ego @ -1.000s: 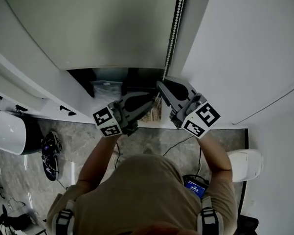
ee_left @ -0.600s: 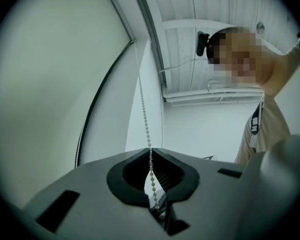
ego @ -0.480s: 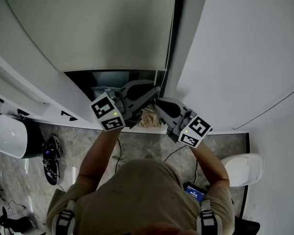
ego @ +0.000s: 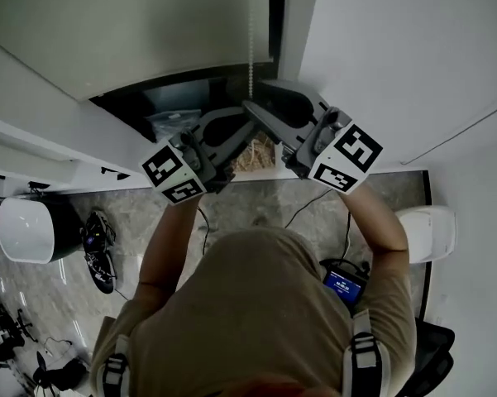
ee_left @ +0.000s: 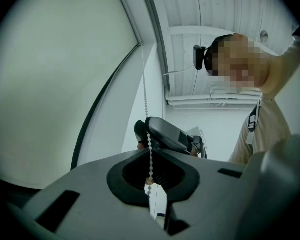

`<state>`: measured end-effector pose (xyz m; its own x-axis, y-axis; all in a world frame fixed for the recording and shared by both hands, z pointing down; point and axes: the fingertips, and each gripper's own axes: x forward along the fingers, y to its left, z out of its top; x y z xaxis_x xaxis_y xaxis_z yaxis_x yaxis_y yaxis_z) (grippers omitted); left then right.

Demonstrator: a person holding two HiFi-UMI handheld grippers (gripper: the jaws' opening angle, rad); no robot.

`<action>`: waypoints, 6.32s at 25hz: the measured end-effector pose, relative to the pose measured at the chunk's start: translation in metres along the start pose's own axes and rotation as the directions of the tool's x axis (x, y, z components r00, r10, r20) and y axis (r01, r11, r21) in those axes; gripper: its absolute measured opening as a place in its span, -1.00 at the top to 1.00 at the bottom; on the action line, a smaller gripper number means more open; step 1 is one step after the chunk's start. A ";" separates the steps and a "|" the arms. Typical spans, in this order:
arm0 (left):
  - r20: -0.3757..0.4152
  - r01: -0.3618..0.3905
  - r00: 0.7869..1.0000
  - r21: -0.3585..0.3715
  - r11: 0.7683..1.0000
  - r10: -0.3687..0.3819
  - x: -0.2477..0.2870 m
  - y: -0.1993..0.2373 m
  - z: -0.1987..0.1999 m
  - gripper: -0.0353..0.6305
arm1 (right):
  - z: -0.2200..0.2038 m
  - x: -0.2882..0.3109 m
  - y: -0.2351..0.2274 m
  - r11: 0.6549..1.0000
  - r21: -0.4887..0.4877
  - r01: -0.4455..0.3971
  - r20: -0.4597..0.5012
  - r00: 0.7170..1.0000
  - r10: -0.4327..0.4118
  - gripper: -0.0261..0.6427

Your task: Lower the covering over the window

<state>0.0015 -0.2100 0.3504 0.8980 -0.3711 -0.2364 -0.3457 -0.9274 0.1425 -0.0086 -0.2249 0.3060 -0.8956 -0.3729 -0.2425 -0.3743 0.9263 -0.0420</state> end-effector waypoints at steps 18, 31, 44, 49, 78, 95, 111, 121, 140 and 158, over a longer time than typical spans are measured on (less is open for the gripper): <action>-0.015 -0.005 1.000 -0.009 1.000 0.004 0.003 -0.013 -0.027 0.82 | -0.001 -0.012 0.013 0.999 -0.052 0.004 0.006 1.000 -0.004 0.81; -0.012 -0.067 0.998 -0.016 0.998 0.067 -0.001 -0.018 -0.013 0.82 | 0.008 -0.009 0.019 1.000 -0.030 0.000 0.059 0.998 0.002 0.83; -0.001 -0.093 0.996 0.017 0.996 0.093 -0.007 -0.018 -0.004 0.82 | 0.017 -0.005 0.025 0.995 -0.098 0.028 0.074 0.997 -0.020 0.86; -0.003 -0.062 0.998 0.005 0.998 0.062 -0.015 -0.012 -0.003 0.82 | 0.012 0.004 0.023 0.994 -0.086 0.075 0.075 0.995 -0.068 0.87; -0.016 0.121 0.993 0.018 0.992 -0.121 -0.114 0.025 0.017 0.82 | -0.017 0.101 0.060 0.935 -0.190 0.300 0.015 0.953 -0.302 0.85; -0.045 0.095 0.995 0.072 0.993 -0.092 -0.132 0.017 0.022 0.82 | 0.000 0.091 0.085 0.910 -0.252 0.329 0.021 0.942 -0.334 0.83; -0.034 0.067 0.997 -0.014 0.998 -0.067 -0.083 0.012 0.002 0.82 | 0.009 0.067 0.046 0.967 -0.176 0.184 0.006 0.982 -0.186 0.80; -0.028 0.073 0.997 -0.019 0.997 -0.073 -0.070 0.010 -0.006 0.82 | 0.013 0.064 0.032 0.971 -0.139 0.192 0.008 0.981 -0.193 0.80; -0.009 0.090 0.996 -0.043 0.995 -0.091 -0.066 0.010 -0.018 0.82 | 0.038 0.073 0.019 0.978 -0.106 0.181 0.088 0.981 -0.172 0.81; -0.042 -0.025 0.999 0.020 0.999 0.026 0.002 0.033 -0.049 0.82 | 0.054 0.045 -0.038 0.985 -0.138 0.105 0.003 0.994 -0.106 0.82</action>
<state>0.0048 -0.2393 0.4017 0.8994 -0.3926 -0.1920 -0.3736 -0.9186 0.1287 -0.0214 -0.2737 0.2441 -0.8504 -0.4686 -0.2391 -0.4959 0.8658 0.0671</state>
